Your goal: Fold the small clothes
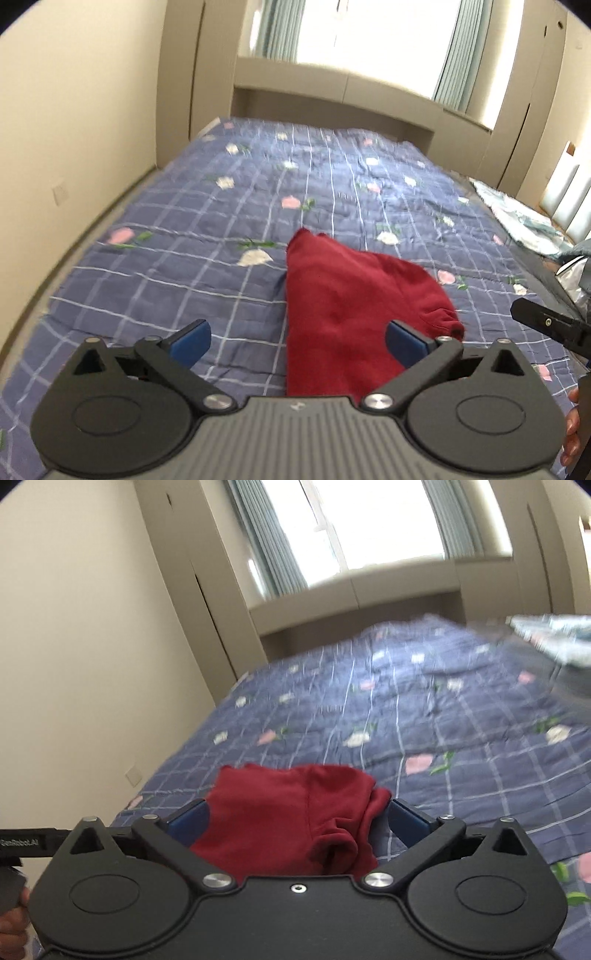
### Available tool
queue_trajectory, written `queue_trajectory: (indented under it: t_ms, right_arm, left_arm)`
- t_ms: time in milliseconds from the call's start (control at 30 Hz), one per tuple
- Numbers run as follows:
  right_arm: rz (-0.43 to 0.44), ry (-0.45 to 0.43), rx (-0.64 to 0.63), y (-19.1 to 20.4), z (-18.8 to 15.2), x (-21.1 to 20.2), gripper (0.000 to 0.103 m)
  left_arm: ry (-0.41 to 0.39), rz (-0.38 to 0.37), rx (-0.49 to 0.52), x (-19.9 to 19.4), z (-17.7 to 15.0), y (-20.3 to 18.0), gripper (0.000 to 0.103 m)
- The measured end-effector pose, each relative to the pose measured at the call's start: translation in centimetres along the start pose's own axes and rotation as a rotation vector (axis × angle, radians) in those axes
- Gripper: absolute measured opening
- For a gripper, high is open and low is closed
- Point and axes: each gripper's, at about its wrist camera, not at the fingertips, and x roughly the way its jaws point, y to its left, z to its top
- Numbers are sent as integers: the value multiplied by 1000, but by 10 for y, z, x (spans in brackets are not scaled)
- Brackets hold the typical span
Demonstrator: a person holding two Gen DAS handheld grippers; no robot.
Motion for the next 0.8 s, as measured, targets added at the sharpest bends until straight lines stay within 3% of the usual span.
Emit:
queue_trajectory:
  t_ms: [333, 567, 800]
  right_arm:
    - [-23, -96, -104, 40, -57, -107, 102]
    - [-51, -161, -115, 52, -104, -157, 102]
    - [-73, -195, -168, 55, -133, -179, 102]
  left_arm:
    - [-139, 61, -11, -93, -62, 8, 103]
    - [-172, 83, 14, -127, -106, 14, 103]
    - [-199, 68, 85, -144, -144, 9, 103]
